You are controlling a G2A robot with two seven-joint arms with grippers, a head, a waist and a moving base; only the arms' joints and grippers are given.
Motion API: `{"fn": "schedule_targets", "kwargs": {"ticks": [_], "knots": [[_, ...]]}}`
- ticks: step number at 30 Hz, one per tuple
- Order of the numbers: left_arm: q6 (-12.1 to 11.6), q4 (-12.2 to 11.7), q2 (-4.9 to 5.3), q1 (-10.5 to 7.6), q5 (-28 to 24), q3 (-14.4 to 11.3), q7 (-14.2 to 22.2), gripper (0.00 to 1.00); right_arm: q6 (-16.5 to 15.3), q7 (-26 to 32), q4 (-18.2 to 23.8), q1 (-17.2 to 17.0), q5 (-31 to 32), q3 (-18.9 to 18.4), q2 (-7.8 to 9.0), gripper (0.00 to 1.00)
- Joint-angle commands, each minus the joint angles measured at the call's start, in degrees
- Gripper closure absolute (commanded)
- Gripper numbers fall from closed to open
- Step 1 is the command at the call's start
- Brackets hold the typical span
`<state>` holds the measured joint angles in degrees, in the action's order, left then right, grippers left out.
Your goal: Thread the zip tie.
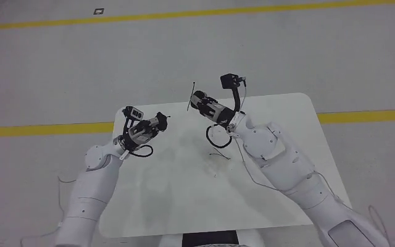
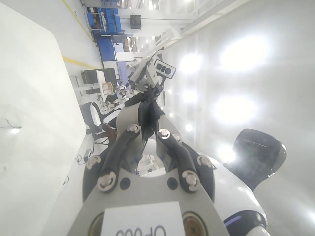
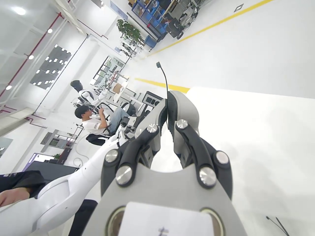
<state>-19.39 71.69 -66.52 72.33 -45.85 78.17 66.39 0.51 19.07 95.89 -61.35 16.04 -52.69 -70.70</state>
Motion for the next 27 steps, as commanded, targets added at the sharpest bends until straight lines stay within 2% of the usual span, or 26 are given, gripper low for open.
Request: {"fn": "schedule_targets", "kwargs": {"ticks": [1, 9, 15, 22, 27], "knots": [[0.1, 0.7, -0.21, 0.74, -0.8, -0.8, -2.0, 1.00, 0.3, -1.5, 0.9, -1.1, 0.1, 0.5, -0.20, 1.00], [-0.1, 1.2, -1.54, 0.99, 0.6, -2.5, -6.2, 1.00, 3.2, -5.6, 2.2, -3.3, 0.5, 2.8, -1.36, 1.00], [-0.1, 0.5, -2.92, 0.71, 1.9, -2.2, -6.6, 1.00, 5.2, -8.3, 2.7, -3.6, 0.7, 3.3, -2.03, 1.00], [-0.1, 0.5, -2.92, 0.71, 1.9, -2.2, -6.6, 1.00, 5.1, -8.8, 2.8, -4.2, 1.2, 3.3, -2.16, 1.00], [-0.1, 0.5, -2.92, 0.71, 1.9, -2.2, -6.6, 1.00, 6.4, -10.1, 2.4, -4.1, 2.0, 3.7, -2.78, 1.00]]}}
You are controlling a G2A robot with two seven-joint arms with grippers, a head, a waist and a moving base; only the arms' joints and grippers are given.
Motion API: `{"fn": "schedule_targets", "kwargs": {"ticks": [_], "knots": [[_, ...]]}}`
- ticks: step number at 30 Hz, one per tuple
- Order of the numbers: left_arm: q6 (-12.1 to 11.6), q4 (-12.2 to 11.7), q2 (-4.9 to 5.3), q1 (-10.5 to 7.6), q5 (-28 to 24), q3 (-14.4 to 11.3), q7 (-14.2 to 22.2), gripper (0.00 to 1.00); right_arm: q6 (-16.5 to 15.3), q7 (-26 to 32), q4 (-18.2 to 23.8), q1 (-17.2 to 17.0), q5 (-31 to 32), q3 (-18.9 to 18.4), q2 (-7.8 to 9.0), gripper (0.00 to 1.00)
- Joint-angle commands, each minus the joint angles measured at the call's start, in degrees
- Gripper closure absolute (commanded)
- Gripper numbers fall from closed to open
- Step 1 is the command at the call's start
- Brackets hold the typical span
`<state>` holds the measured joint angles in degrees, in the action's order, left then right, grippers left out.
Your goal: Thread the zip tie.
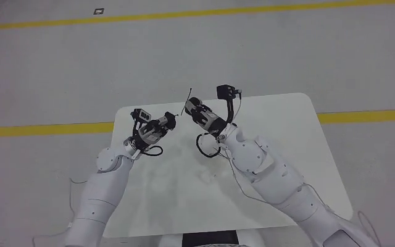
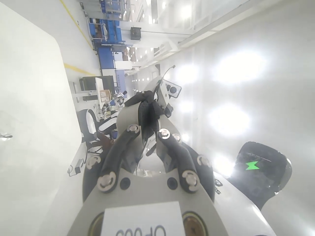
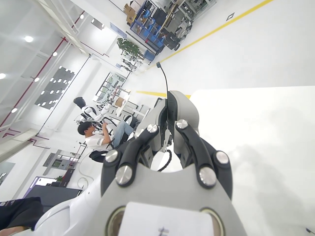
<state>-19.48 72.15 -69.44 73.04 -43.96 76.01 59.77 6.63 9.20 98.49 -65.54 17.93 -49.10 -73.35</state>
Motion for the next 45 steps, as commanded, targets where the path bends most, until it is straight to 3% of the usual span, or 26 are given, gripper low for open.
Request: {"fn": "schedule_targets", "kwargs": {"ticks": [1, 45], "knots": [[0.0, 0.0, 0.00, 0.00, 0.0, 0.0, 0.0, 1.00, 0.4, -0.4, -0.3, 0.2, 0.3, 0.2, -0.24, 1.00], [0.0, 0.0, 0.00, 0.00, 0.0, 0.0, 0.0, 1.00, -0.1, 0.4, -2.9, -0.3, 3.8, -0.5, -3.76, 1.00]]}}
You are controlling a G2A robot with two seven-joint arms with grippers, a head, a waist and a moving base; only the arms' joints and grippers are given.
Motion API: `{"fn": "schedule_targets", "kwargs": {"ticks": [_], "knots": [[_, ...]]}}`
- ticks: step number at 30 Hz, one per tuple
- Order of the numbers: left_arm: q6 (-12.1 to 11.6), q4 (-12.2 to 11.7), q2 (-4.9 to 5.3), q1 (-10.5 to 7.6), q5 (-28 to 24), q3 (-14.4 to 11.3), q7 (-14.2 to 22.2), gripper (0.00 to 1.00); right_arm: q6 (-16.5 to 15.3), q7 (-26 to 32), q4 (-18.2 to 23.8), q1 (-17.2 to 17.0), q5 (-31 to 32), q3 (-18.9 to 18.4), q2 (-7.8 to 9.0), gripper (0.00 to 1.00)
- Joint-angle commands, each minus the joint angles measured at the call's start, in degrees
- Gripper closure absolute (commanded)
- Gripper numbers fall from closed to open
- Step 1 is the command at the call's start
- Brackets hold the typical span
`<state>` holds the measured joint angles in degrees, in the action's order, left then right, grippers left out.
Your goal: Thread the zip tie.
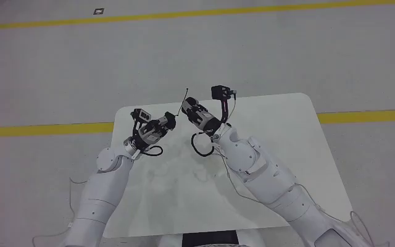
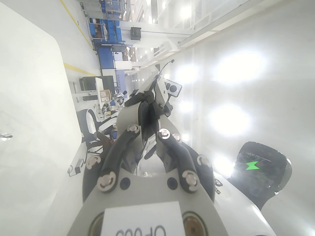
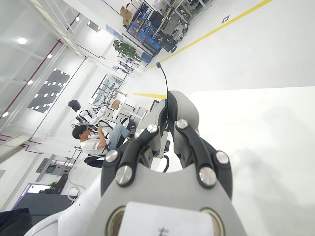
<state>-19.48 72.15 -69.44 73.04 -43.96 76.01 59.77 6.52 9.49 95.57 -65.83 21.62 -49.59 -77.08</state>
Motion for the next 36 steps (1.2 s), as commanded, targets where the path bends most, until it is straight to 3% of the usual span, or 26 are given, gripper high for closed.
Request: {"fn": "schedule_targets", "kwargs": {"ticks": [1, 22, 31, 36], "knots": [[0.0, 0.0, 0.00, 0.00, 0.0, 0.0, 0.0, 1.00, 0.0, 0.3, 0.1, -0.1, 0.2, 0.0, -0.10, 1.00], [0.0, 0.0, 0.00, 0.00, 0.0, 0.0, 0.0, 1.00, 4.3, -0.7, 0.2, -1.5, 1.5, -0.5, -1.54, 1.00], [0.0, 0.0, 0.00, 0.00, 0.0, 0.0, 0.0, 1.00, 2.8, -0.6, 1.1, -2.3, -0.3, -1.1, -2.08, 1.00], [0.0, 0.0, 0.00, 0.00, 0.0, 0.0, 0.0, 1.00, 3.8, -0.4, 1.2, -2.7, 0.5, -1.2, -2.28, 1.00]]}}
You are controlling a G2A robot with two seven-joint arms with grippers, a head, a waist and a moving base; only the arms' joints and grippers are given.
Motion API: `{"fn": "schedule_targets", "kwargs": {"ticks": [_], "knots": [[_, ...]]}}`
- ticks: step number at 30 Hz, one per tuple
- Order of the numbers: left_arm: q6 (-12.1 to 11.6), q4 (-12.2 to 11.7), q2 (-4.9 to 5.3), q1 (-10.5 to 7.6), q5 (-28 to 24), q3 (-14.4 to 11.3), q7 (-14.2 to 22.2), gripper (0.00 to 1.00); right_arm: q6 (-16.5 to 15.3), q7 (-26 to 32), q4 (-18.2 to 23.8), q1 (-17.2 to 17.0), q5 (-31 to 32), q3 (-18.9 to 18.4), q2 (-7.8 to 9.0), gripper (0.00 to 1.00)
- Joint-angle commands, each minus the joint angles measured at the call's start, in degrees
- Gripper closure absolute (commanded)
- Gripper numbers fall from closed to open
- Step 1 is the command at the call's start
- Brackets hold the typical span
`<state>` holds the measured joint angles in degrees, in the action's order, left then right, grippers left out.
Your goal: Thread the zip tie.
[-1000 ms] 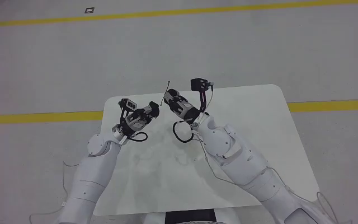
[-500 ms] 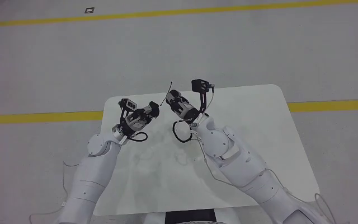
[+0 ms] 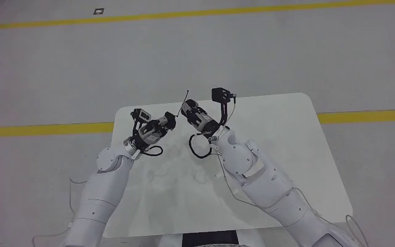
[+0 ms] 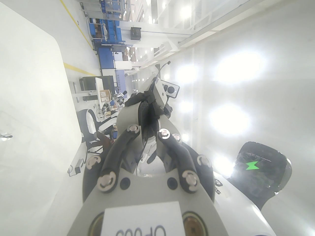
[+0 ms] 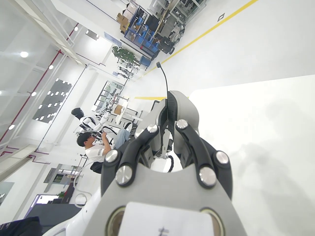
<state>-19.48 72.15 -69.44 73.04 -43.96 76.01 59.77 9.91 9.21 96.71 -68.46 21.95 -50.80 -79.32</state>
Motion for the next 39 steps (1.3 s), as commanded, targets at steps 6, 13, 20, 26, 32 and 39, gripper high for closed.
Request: {"fn": "schedule_targets", "kwargs": {"ticks": [6, 13, 20, 26, 32, 39], "knots": [[0.0, 0.0, 0.00, 0.00, 0.0, 0.0, 0.0, 1.00, 3.3, -0.7, 0.3, -0.9, 0.4, -0.4, -0.38, 1.00], [0.0, 0.0, 0.00, 0.00, 0.0, 0.0, 0.0, 1.00, 4.7, -1.4, 0.8, -1.3, -1.7, -0.7, -0.99, 1.00], [0.0, 0.0, 0.00, 0.00, 0.0, 0.0, 0.0, 1.00, 4.4, -0.9, 1.1, -1.5, -1.3, -0.1, -1.41, 1.00], [0.0, 0.0, 0.00, 0.00, 0.0, 0.0, 0.0, 1.00, 4.4, 0.0, 1.0, -1.8, 0.4, 0.2, -1.58, 1.00], [0.0, 0.0, 0.00, 0.00, 0.0, 0.0, 0.0, 1.00, 4.7, -0.9, 1.3, -2.2, 0.7, -0.1, -1.85, 1.00], [0.0, 0.0, 0.00, 0.00, 0.0, 0.0, 0.0, 1.00, 3.8, -2.4, 1.5, -2.6, 0.8, -0.6, -2.20, 1.00]]}}
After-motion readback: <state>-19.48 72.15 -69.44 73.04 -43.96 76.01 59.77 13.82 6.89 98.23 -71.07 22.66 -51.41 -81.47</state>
